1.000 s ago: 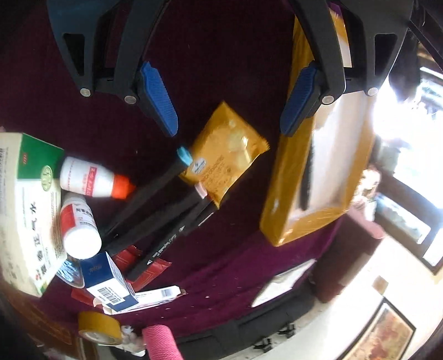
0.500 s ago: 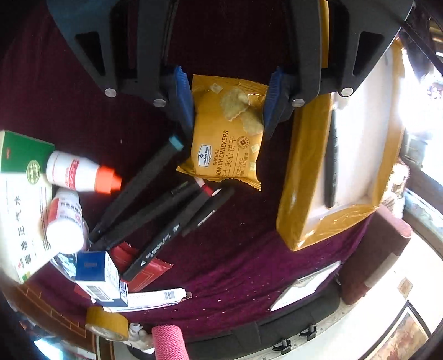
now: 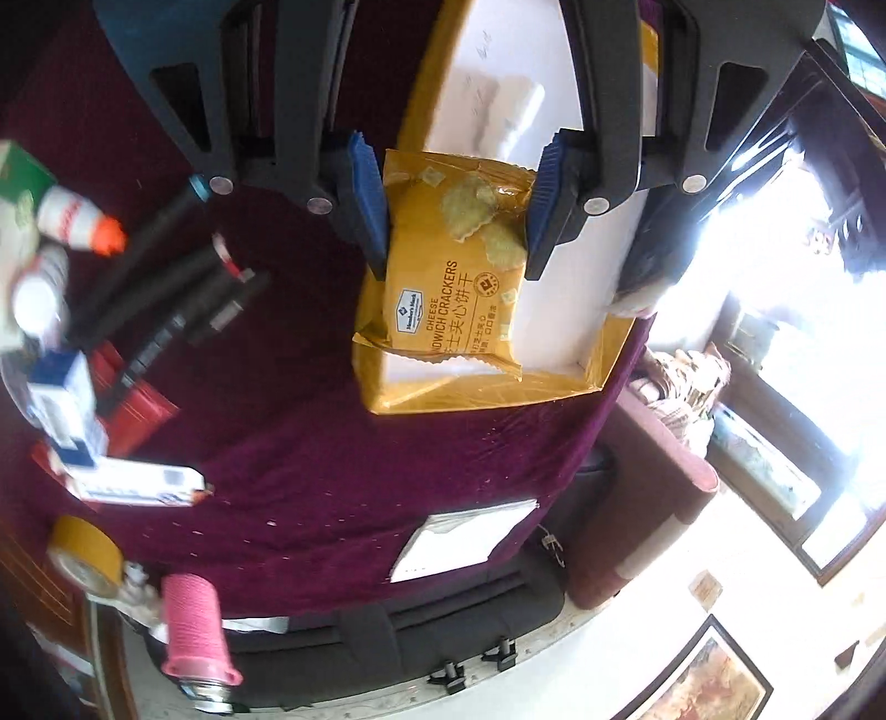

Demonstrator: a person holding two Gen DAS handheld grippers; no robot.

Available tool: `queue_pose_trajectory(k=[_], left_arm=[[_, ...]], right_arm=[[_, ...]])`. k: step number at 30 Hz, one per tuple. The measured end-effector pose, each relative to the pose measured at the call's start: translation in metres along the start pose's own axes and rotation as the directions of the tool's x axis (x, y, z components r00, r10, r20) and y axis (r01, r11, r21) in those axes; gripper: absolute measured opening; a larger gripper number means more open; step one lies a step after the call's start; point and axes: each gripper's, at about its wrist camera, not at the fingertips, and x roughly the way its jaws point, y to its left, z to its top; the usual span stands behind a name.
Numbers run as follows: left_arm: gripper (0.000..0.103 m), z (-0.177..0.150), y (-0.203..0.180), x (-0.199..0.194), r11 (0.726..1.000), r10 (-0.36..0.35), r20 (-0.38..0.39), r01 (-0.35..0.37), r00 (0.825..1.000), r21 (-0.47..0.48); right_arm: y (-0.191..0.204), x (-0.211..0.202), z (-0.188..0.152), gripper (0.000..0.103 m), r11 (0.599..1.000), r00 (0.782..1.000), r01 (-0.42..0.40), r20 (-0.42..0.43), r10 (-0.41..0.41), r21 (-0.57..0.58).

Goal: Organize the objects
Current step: 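Carry the black packet to the tray with the left gripper while the right gripper grasps the yellow cracker packet, then lower both packets into the tray and open both grippers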

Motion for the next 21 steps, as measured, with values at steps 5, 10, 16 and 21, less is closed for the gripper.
queue_pose_trajectory(k=[5, 10, 16, 21], left_arm=[[0.042, 0.01, 0.015, 0.041, 0.997, 0.006, -0.047, -0.01, 0.999, -0.073], [0.044, 0.007, 0.023, 0.06, 0.992, 0.015, -0.068, -0.023, 0.998, -0.121], [0.062, 0.005, 0.021, 0.065, 0.994, -0.008, -0.084, -0.001, 0.996, -0.106], [0.062, 0.006, 0.027, 0.049, 0.99, -0.04, -0.053, 0.032, 0.998, -0.14]], right_arm=[[0.017, 0.044, 0.014, 0.044, 1.0, 0.998, 0.02, -0.067, -0.021, -0.024], [0.017, 0.079, 0.027, 0.044, 0.992, 0.99, 0.102, -0.096, -0.108, -0.069], [0.013, 0.086, 0.028, 0.047, 0.984, 0.985, 0.144, -0.084, -0.154, -0.107], [0.011, 0.059, 0.03, 0.047, 0.987, 0.992, 0.125, -0.02, -0.128, -0.099]])
